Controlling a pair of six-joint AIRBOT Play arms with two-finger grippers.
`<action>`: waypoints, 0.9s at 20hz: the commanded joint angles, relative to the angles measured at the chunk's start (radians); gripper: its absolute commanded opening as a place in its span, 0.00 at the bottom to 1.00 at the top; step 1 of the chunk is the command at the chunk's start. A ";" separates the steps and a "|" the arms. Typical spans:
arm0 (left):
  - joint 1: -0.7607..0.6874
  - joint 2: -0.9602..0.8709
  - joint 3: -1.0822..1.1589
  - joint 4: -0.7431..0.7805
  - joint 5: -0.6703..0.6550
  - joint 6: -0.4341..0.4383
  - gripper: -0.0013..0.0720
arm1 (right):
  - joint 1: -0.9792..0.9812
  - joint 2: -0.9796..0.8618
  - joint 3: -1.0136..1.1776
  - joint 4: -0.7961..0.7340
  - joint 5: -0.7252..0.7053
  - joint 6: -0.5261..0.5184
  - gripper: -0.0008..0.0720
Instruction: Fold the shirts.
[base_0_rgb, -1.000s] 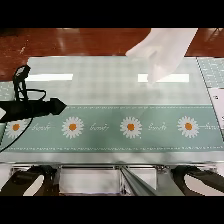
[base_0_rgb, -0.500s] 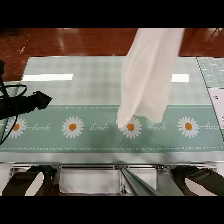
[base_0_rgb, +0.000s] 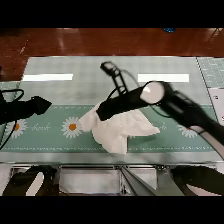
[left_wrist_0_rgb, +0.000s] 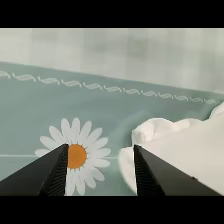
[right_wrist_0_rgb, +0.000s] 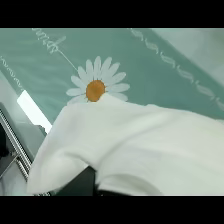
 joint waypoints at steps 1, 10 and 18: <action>0.000 0.000 -0.045 -0.040 -0.032 -0.001 0.71 | 0.068 -0.126 -0.073 0.150 -0.163 0.016 0.36; 0.058 -0.027 -0.116 -0.082 -0.117 0.007 0.71 | -0.624 0.226 -0.041 -0.119 0.238 0.124 0.57; 0.056 -0.171 -0.411 -0.388 -0.035 0.089 0.71 | -1.078 0.606 -0.549 -0.195 0.299 0.151 0.57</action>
